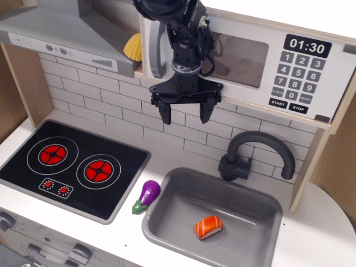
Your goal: Close microwave
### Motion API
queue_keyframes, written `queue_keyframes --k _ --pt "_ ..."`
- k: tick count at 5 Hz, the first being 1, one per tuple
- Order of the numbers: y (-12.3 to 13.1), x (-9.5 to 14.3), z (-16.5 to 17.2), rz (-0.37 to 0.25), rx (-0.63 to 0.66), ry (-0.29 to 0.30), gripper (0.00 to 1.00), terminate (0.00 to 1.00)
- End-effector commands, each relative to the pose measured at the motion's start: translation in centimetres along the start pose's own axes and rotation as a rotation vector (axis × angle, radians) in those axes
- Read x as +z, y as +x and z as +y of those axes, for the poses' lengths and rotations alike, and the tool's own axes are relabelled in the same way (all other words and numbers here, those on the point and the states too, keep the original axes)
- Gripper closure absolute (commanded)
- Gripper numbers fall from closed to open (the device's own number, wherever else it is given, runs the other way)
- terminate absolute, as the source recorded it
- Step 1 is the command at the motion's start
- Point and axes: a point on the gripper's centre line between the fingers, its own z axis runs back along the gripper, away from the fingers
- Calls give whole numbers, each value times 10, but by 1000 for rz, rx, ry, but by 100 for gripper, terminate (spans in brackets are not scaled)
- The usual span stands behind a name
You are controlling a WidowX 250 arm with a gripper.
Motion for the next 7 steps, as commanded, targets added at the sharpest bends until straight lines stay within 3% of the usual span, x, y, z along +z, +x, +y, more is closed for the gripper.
queue_keyframes --k 1,2,5,6,7 --pt "13 16 6 -68 46 -12 0 0" --pt "-31 24 27 -25 -14 -22 0 0" --pt "-138 59 76 -12 -237 -50 0 0" --pt "-138 59 76 -12 -237 -50 0 0" --pt "-138 59 76 -12 -237 -50 0 100"
